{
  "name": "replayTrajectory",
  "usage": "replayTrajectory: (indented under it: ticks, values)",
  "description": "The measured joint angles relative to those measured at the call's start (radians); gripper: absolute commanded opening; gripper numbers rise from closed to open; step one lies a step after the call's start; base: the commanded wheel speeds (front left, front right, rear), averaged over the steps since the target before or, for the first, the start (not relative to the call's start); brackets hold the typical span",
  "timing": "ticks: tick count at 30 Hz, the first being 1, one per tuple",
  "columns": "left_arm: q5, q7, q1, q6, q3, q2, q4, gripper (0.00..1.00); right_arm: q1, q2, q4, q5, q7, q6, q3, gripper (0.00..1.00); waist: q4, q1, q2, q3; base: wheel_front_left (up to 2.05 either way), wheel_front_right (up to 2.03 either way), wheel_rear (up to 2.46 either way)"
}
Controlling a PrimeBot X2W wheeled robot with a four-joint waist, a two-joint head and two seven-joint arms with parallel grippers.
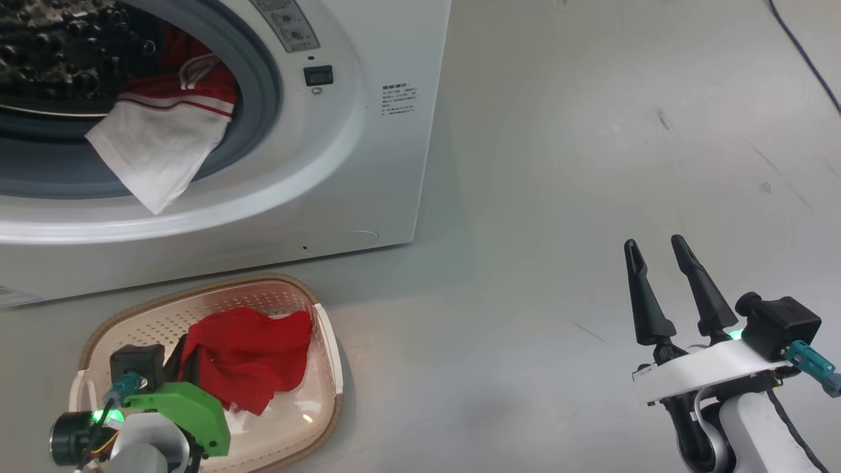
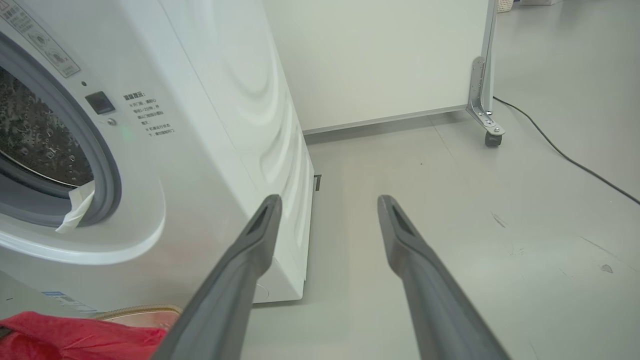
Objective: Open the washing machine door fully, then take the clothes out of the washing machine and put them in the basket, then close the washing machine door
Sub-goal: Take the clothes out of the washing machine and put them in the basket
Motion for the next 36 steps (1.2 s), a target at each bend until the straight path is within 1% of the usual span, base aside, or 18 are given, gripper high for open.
replayTrajectory:
  ticks: [7,14,15,16,17,25,31,36]
  values:
    - [0.003,0.006,-0.022,0.009,0.007,0.008,0.081,0.00,-0.026,-0.001,-0.002,0.000,0.000,0.000,0.006,1.00,-0.038,0.0000,0.0000,0.053,0.00,0.00,0.00]
    - [0.004,-0.001,-0.042,0.010,0.004,0.005,0.153,0.00,-0.031,-0.002,0.009,0.000,0.000,0.000,0.006,1.00,-0.059,0.0000,0.0000,0.075,0.00,0.00,0.00]
    - [0.004,-0.004,-0.048,0.010,0.004,0.004,0.160,0.47,-0.034,-0.002,0.011,0.000,0.000,0.000,0.006,1.00,-0.059,0.0000,0.0000,0.074,0.00,0.00,0.00]
    - [0.004,-0.005,-0.054,0.010,0.000,0.003,0.166,0.89,-0.037,-0.002,0.013,0.000,0.000,0.000,0.004,1.00,-0.058,0.0000,0.0000,0.073,0.00,0.00,0.00]
    - [0.004,-0.011,-0.062,0.010,-0.002,0.002,0.173,1.00,-0.039,-0.003,0.015,0.000,0.000,0.000,0.002,1.00,-0.057,0.0000,0.0000,0.071,0.00,0.00,0.00]
    - [0.015,-0.031,-0.087,0.006,-0.019,-0.012,0.219,1.00,-0.039,-0.005,0.031,0.000,0.000,0.000,0.005,1.00,-0.034,0.0000,0.0000,0.043,0.00,0.00,0.00]
    - [0.015,-0.067,-0.103,-0.019,-0.025,-0.021,0.228,1.00,-0.038,-0.005,0.038,0.000,0.000,0.000,-0.002,1.00,-0.010,0.0000,0.0000,0.009,0.00,0.00,0.00]
    - [0.015,-0.083,-0.136,-0.029,-0.026,-0.029,0.211,1.00,-0.038,-0.005,0.045,0.000,0.000,0.000,-0.023,1.00,0.017,0.0000,0.0000,-0.025,0.00,0.00,0.00]
